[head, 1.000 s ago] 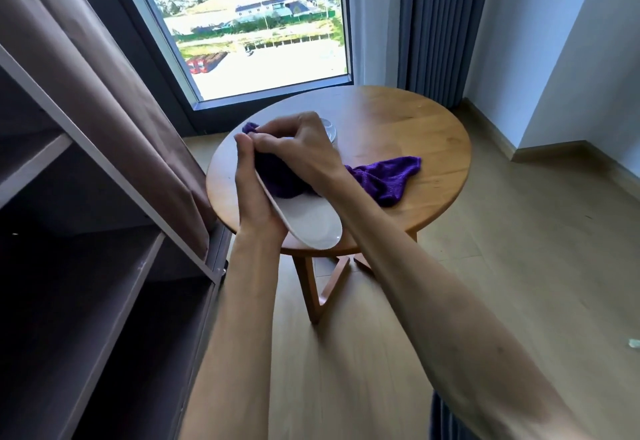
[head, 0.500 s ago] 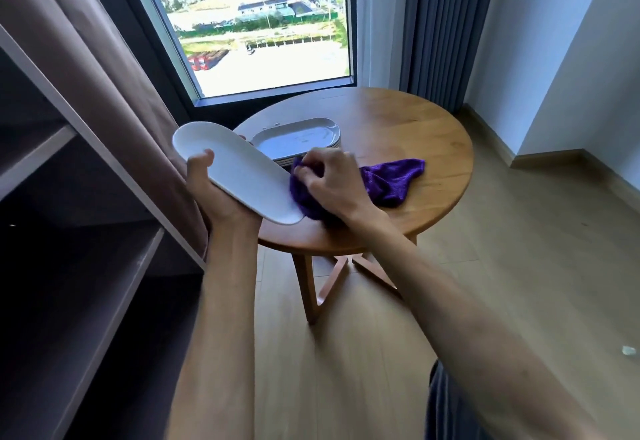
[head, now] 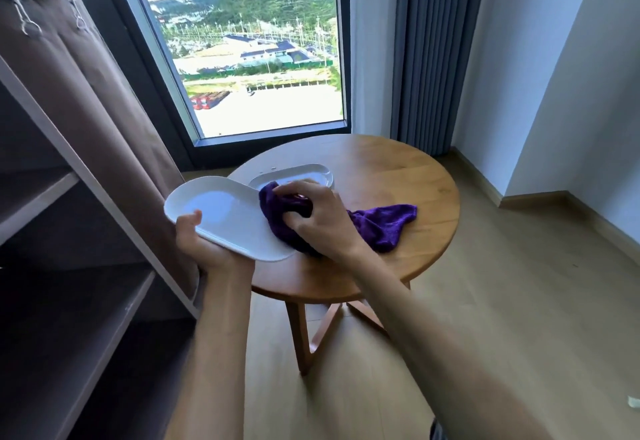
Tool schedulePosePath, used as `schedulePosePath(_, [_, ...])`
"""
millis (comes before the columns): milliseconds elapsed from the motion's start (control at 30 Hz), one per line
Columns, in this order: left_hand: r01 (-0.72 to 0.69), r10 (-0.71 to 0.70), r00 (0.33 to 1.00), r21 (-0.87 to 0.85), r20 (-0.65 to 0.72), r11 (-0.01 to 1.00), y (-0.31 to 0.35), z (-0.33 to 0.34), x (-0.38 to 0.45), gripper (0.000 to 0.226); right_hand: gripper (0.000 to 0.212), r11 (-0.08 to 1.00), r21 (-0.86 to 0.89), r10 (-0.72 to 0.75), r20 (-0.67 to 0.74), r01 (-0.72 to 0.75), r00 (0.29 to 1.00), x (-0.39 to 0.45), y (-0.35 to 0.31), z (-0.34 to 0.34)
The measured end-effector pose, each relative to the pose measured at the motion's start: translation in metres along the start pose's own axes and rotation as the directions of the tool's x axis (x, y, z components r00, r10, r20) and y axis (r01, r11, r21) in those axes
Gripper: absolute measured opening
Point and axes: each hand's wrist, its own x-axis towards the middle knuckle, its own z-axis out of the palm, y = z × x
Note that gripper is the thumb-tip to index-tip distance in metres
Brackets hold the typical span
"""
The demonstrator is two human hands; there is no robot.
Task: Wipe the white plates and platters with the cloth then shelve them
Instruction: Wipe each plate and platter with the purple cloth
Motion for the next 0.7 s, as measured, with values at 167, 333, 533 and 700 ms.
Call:
schedulePosePath(167, [-0.034,0.032,0.999,-0.051,-0.022,0.998,-0.004,0.002,-0.002,0.048,0.09,0.782,-0.479,0.29,-0.287,-0.399,0.913,-0.013,0.012,0.007])
schedulePosePath(333, [-0.019,0.018,0.998,0.009,0.062,1.0,-0.002,0.018,-0.001,0.049,0.048,0.854,0.208,0.479,0.042,-0.476,0.877,-0.011,0.016,0.002])
schedulePosePath(533, [-0.028,0.092,0.992,0.556,-0.087,0.831,-0.024,0.028,-0.02,0.052,0.02,0.591,0.72,0.621,-0.117,-0.364,0.775,-0.002,0.027,0.004])
schedulePosePath(700, [-0.125,0.004,0.986,0.732,0.164,0.67,0.004,0.023,-0.012,0.034,0.016,0.651,0.7,0.508,-0.116,-0.293,0.853,-0.005,0.031,-0.013])
